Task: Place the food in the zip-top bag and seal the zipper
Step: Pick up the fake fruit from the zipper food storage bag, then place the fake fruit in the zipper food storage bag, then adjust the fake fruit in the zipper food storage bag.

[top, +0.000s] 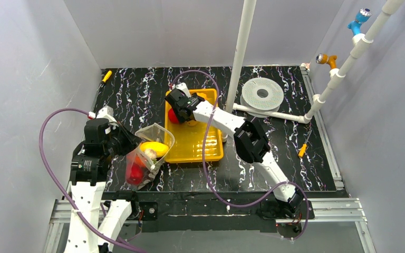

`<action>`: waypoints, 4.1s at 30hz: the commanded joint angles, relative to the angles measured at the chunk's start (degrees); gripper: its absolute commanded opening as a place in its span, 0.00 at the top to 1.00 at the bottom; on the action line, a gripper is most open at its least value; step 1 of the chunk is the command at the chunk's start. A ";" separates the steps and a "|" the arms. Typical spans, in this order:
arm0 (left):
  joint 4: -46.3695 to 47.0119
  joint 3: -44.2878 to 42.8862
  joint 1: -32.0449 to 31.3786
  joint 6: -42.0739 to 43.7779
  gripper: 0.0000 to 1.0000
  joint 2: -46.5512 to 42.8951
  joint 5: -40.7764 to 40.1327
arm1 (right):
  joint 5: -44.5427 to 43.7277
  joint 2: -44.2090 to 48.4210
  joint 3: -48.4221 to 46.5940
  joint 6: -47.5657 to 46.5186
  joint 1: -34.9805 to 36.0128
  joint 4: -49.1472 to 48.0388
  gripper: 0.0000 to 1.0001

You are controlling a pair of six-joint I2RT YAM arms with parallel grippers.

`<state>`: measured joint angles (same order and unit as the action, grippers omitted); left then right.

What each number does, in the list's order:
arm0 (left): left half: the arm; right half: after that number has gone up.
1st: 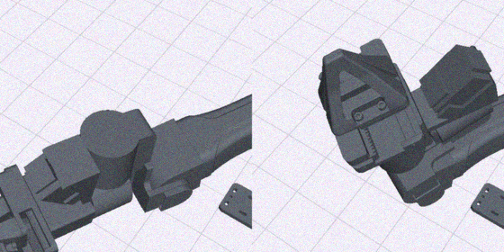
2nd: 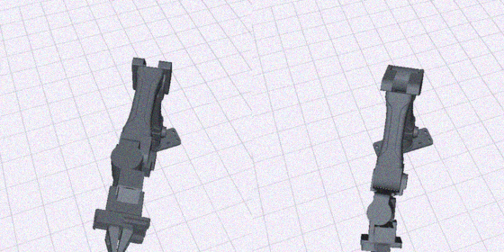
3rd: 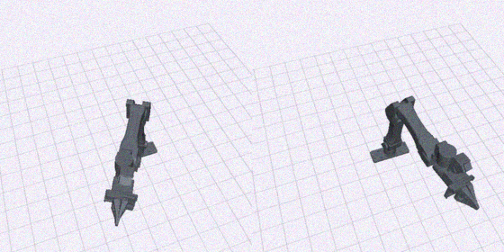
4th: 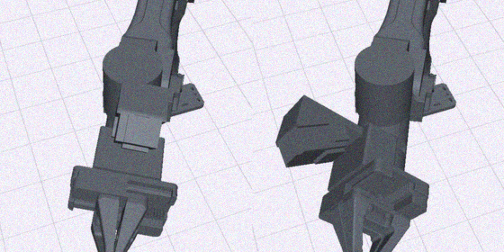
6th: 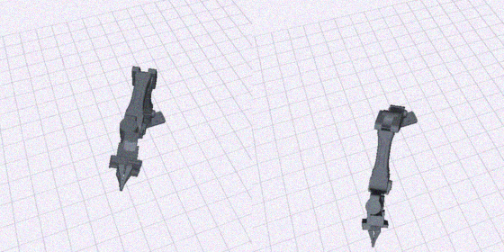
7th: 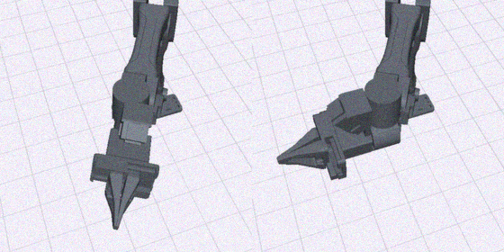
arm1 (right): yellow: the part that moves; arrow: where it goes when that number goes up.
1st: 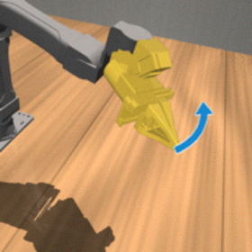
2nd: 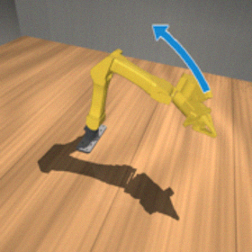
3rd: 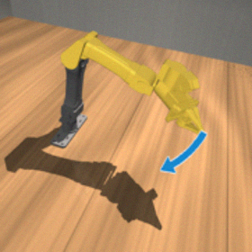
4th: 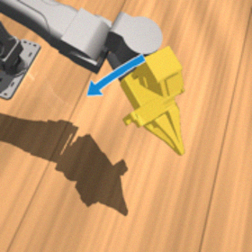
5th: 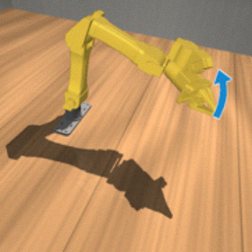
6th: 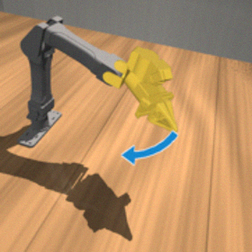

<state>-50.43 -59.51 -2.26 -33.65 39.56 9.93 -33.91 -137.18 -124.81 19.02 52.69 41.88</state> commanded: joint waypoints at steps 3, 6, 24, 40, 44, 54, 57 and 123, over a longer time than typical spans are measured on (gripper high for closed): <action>1.12 0.26 -0.15 0.40 1.00 0.28 0.52 | 1.30 -2.05 -0.97 0.51 -0.42 -0.88 0.20; 1.18 0.05 -0.16 0.39 1.00 0.66 0.86 | 1.26 -2.13 -0.89 -0.44 -0.48 -0.85 0.28; 2.12 -0.07 -0.16 0.51 1.00 2.02 0.91 | 14.99 16.69 4.69 -5.63 1.17 -1.45 0.74; 2.75 0.02 -0.11 -0.05 1.00 2.38 1.31 | 61.60 31.31 14.63 -7.92 3.47 -5.10 0.60; 2.40 -0.73 -0.16 -0.57 1.00 2.32 1.85 | 66.78 29.02 15.17 -5.12 4.79 -7.97 0.60; 2.83 -3.78 -0.12 -4.97 1.00 2.89 6.70 | 67.19 20.43 9.27 -0.76 9.81 -13.50 0.50; 2.42 -5.09 -0.17 -5.56 1.00 3.07 7.51 | 62.65 16.36 6.00 1.66 10.21 -10.71 0.46; 4.19 -1.71 -0.12 -6.22 1.00 2.34 5.95 | 43.14 20.75 6.81 -5.63 9.35 -4.87 0.30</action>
<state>-49.27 -60.71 -2.11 -39.62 42.29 15.02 11.82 -122.14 -118.00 14.74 62.70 36.25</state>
